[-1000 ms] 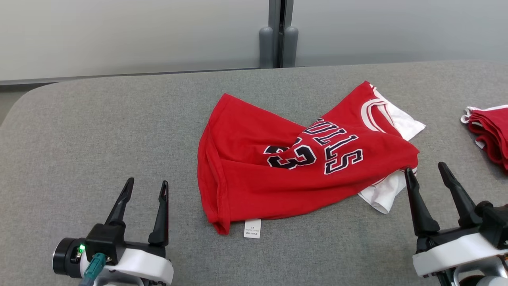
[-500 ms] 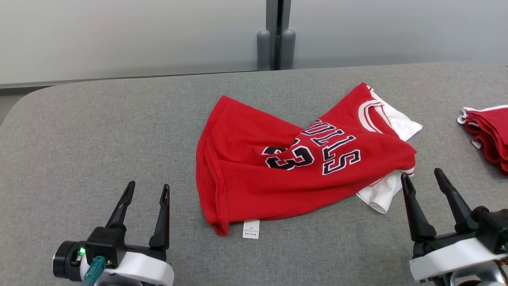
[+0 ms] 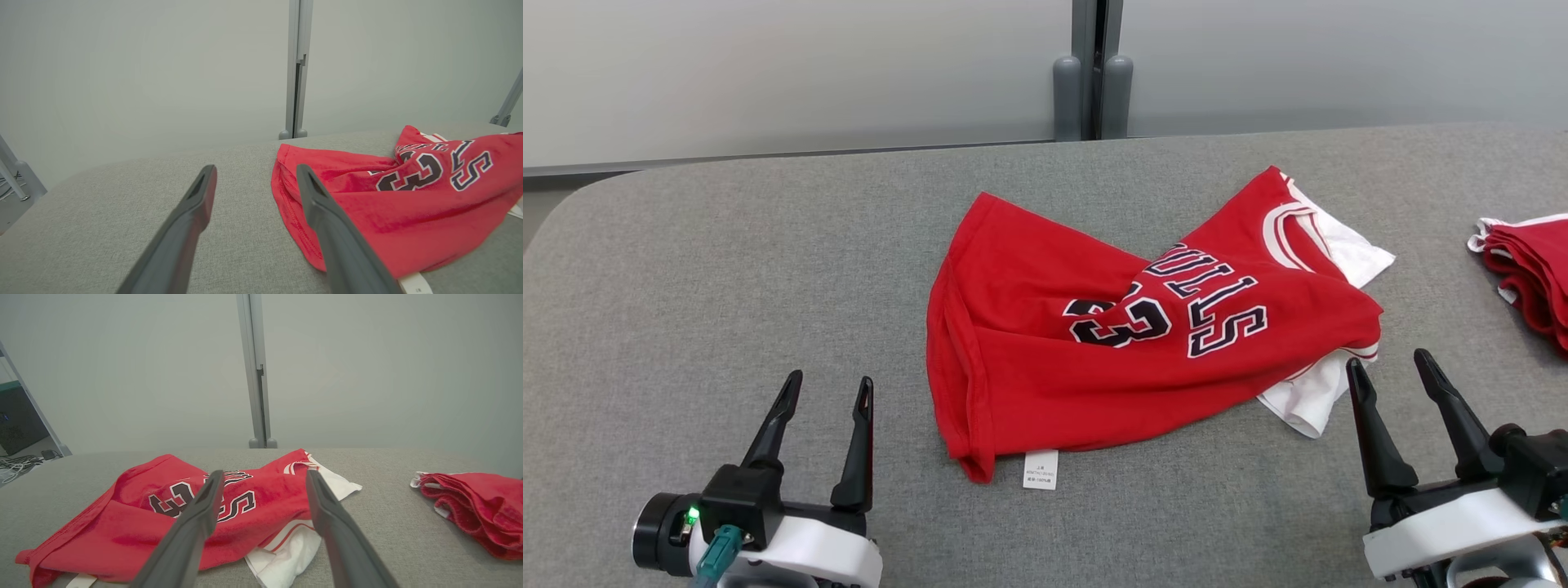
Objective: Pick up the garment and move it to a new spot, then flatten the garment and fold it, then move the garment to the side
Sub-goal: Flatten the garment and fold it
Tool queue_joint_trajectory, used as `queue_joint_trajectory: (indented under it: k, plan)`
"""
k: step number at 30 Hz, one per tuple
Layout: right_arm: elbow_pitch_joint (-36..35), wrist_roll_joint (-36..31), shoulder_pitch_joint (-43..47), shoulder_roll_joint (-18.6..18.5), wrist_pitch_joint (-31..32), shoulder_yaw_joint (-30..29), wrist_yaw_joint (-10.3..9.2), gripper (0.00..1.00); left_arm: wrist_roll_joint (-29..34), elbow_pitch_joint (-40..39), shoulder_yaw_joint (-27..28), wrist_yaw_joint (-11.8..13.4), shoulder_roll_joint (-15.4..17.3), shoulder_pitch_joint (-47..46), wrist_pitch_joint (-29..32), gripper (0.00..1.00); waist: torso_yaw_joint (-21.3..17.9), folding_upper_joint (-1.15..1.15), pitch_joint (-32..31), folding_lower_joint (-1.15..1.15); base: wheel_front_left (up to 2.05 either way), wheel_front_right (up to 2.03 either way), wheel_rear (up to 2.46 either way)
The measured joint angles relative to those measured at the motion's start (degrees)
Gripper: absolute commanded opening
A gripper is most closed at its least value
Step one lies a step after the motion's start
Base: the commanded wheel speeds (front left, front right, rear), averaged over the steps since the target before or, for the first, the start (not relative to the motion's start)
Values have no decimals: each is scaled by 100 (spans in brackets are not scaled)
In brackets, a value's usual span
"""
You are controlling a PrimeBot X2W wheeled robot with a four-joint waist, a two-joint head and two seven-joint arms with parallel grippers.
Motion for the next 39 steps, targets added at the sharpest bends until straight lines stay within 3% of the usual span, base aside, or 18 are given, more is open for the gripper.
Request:
queue_joint_trajectory:
  k: [8,15,20,21,22,23,29,39]
  plan:
    - [864,46,-46,-40,46,38,0,100,-15,26,-68,-25,-15,-179,-29,100,67,0,184,0,0,0,0]
    - [2049,-30,-614,-105,-187,277,0,100,-13,146,-230,-122,-120,-454,-86,100,215,0,481,0,0,0,0]
    - [2471,-151,-867,-80,-339,343,0,100,-8,240,-272,-156,-146,-572,-132,100,314,0,603,0,0,0,0]
    - [2526,-165,-889,-67,-387,323,0,47,-8,253,-272,-156,-152,-599,-143,100,332,0,626,0,0,0,0]
    - [2593,-186,-898,-43,-417,259,1,31,-8,266,-270,-156,-156,-614,-155,100,345,0,643,1,0,0,0]
    - [2643,-214,-895,-24,-458,192,1,0,-8,277,-265,-155,-157,-616,-157,100,352,0,658,0,0,0,0]
    - [2331,-198,-805,108,-687,-34,1,0,-19,299,-203,-127,-142,-618,-207,100,271,0,690,0,0,0,0]
    - [701,-34,-378,137,-444,-358,1,0,-33,241,-148,-93,-65,-640,-231,100,-86,0,760,0,0,0,0]
